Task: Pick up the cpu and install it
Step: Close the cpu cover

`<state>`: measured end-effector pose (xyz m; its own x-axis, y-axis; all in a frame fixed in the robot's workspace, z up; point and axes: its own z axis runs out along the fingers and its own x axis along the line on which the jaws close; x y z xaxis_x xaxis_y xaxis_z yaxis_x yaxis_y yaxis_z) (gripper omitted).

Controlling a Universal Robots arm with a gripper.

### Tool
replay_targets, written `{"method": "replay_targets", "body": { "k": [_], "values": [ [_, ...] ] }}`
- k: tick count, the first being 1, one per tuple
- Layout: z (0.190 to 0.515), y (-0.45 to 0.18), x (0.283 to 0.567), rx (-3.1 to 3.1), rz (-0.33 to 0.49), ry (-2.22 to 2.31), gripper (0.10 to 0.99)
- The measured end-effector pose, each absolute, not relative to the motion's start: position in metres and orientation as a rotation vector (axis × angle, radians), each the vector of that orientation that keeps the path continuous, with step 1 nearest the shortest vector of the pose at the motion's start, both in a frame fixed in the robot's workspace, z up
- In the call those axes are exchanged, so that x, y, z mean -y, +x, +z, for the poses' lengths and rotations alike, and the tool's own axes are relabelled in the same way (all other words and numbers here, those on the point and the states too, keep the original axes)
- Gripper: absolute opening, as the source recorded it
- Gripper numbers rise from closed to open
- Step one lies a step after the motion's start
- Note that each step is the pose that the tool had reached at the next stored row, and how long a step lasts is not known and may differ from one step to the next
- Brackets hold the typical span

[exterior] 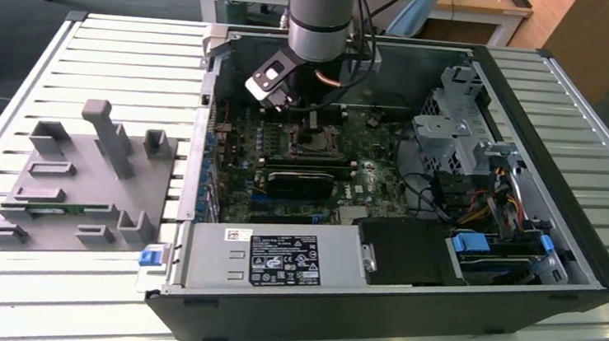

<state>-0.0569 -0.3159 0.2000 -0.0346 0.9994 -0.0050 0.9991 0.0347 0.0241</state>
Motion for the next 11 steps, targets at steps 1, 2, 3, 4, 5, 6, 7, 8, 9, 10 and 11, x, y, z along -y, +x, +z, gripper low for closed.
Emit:
{"method": "replay_targets", "body": {
  "k": [1, 2, 3, 4, 5, 6, 7, 8, 9, 10, 11],
  "values": [
    [0.2019, -0.0570, 0.3160, -2.245, 0.020, 2.169, 0.106],
    [0.2042, -0.0571, 0.3162, -2.245, 0.018, 2.168, 0.106],
    [0.2060, -0.0571, 0.3163, -2.245, 0.018, 2.168, 0.106],
    [0.2073, -0.0572, 0.3163, -2.245, 0.018, 2.168, 0.106],
    [0.2081, -0.0572, 0.3163, -2.245, 0.018, 2.168, 0.106],
    [0.2082, -0.0571, 0.3162, -2.245, 0.018, 2.169, 0.106],
    [0.2082, -0.0571, 0.3162, -2.245, 0.018, 2.169, 0.106],
    [0.2082, -0.0570, 0.3162, -2.245, 0.019, 2.169, 0.106],
    [0.2082, -0.0569, 0.3163, -2.245, 0.018, 2.169, 0.106],
    [0.2083, -0.0566, 0.3163, -2.245, 0.018, 2.168, 0.106],
    [0.2083, -0.0562, 0.3163, -2.245, 0.018, 2.169, 0.106]
  ]
}}
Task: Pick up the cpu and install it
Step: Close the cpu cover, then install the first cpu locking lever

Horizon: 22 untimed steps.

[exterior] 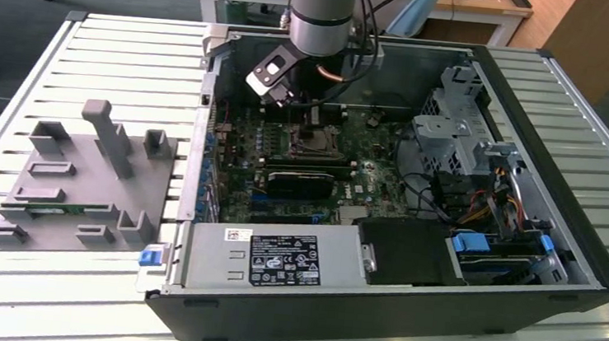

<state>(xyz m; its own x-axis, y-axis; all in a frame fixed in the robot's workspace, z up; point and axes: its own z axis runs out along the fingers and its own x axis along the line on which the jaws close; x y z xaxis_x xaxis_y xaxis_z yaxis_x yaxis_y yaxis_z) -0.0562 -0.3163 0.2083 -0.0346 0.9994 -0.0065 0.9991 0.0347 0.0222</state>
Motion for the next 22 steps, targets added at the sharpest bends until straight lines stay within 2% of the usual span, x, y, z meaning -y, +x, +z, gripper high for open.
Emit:
{"method": "replay_targets", "body": {
  "k": [22],
  "values": [
    [0.209, -0.036, 0.316, -2.245, 0.018, 2.169, 0.106]
  ]
}}
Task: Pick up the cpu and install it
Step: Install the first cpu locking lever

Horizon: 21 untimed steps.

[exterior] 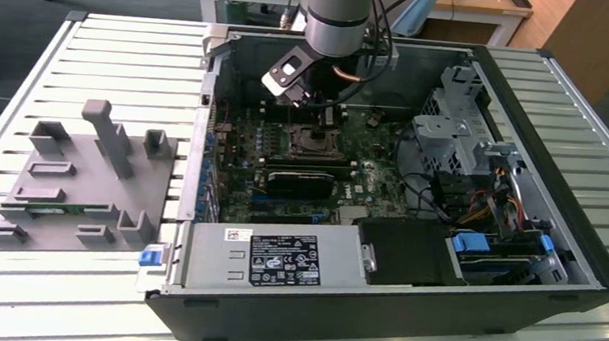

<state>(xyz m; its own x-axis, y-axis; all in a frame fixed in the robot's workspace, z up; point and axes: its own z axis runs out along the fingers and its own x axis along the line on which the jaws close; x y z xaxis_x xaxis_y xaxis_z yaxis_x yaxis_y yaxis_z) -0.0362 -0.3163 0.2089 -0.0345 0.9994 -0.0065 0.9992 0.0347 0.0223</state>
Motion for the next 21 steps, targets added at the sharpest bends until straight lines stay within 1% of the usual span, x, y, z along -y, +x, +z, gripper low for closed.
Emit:
{"method": "replay_targets", "body": {
  "k": [10, 21],
  "values": [
    [0.210, -0.036, 0.316, -2.245, 0.018, 2.169, 0.106],
    [0.224, -0.036, 0.316, -2.245, 0.018, 2.169, 0.106]
  ]
}}
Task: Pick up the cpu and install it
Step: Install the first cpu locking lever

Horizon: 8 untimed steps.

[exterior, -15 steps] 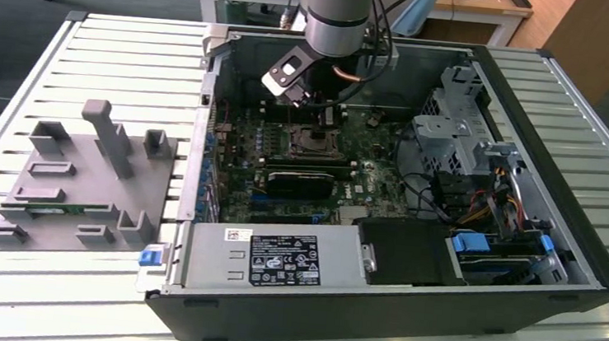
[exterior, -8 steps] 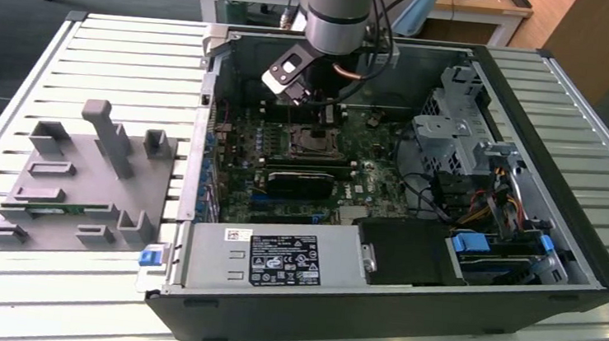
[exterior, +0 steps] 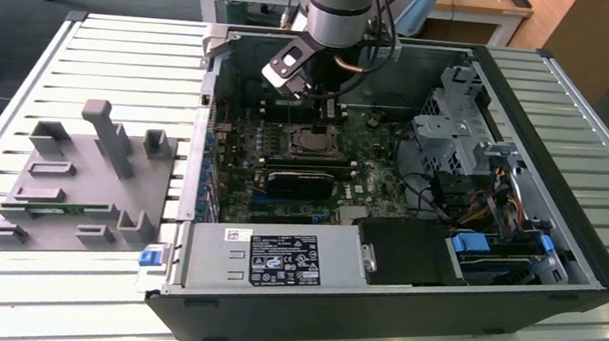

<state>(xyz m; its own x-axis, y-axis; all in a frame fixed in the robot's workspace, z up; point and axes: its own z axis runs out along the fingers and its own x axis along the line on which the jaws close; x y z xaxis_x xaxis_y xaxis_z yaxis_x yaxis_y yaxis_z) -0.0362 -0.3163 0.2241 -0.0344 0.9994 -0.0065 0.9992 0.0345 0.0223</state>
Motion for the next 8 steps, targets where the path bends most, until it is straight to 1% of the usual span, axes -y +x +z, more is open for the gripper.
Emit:
{"method": "replay_targets", "body": {
  "k": [8],
  "values": [
    [0.237, -0.036, 0.316, -2.245, 0.018, 2.169, 0.106]
  ]
}}
